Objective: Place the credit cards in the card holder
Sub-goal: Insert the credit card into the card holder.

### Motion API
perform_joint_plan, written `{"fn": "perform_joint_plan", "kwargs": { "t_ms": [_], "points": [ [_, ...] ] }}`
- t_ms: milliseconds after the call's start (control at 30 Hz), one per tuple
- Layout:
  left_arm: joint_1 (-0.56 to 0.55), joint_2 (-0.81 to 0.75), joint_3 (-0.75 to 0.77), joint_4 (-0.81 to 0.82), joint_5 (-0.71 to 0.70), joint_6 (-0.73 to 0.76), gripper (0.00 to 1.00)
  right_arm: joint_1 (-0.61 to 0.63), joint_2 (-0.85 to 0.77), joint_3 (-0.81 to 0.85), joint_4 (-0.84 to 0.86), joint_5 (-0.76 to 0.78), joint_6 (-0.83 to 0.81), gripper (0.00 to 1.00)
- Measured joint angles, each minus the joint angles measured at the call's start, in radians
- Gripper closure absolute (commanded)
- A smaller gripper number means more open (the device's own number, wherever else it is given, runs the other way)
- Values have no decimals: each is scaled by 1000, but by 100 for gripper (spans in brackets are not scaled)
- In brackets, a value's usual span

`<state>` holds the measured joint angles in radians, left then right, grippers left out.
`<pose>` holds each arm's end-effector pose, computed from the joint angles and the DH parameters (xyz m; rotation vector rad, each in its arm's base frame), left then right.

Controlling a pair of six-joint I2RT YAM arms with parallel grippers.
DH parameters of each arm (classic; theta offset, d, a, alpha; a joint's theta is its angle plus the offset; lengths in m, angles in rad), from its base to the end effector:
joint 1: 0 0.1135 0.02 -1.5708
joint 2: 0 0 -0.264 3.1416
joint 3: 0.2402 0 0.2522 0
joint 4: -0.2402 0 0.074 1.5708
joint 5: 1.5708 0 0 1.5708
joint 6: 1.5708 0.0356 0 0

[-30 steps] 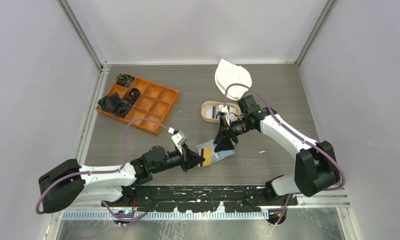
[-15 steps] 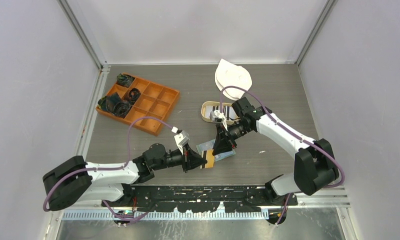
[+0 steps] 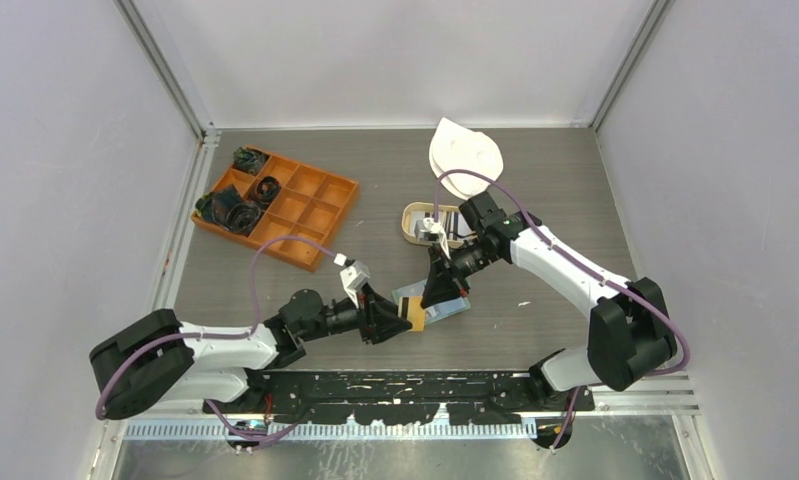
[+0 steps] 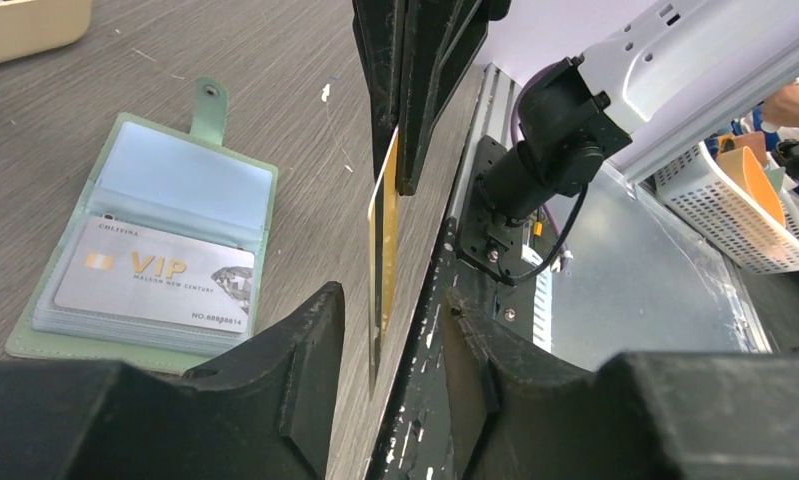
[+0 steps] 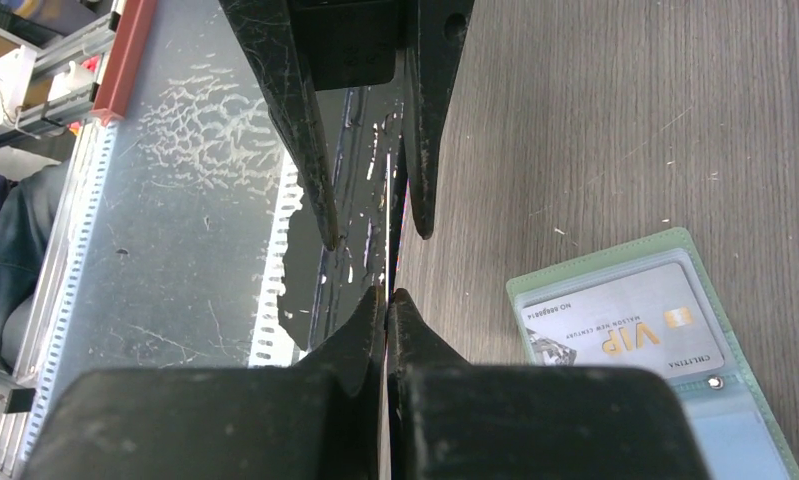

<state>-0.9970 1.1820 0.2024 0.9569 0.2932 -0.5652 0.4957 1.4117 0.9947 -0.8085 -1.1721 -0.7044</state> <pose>0.1077 -0.1856 0.1854 0.6306 1.6790 -1.4079 0.2097 0.1507 0.2472 -1.5155 1.7444 1.4738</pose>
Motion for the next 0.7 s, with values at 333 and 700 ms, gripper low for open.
{"fn": "perform_joint_plan", "kwargs": {
  "t_ms": [333,700],
  "points": [
    [111,141,1,169,139,-109,71,1,0,0,-20,13,-26,99],
    [147,151,58,143,276,-138,100,33,8,3,-33,69,-45,94]
  ]
}}
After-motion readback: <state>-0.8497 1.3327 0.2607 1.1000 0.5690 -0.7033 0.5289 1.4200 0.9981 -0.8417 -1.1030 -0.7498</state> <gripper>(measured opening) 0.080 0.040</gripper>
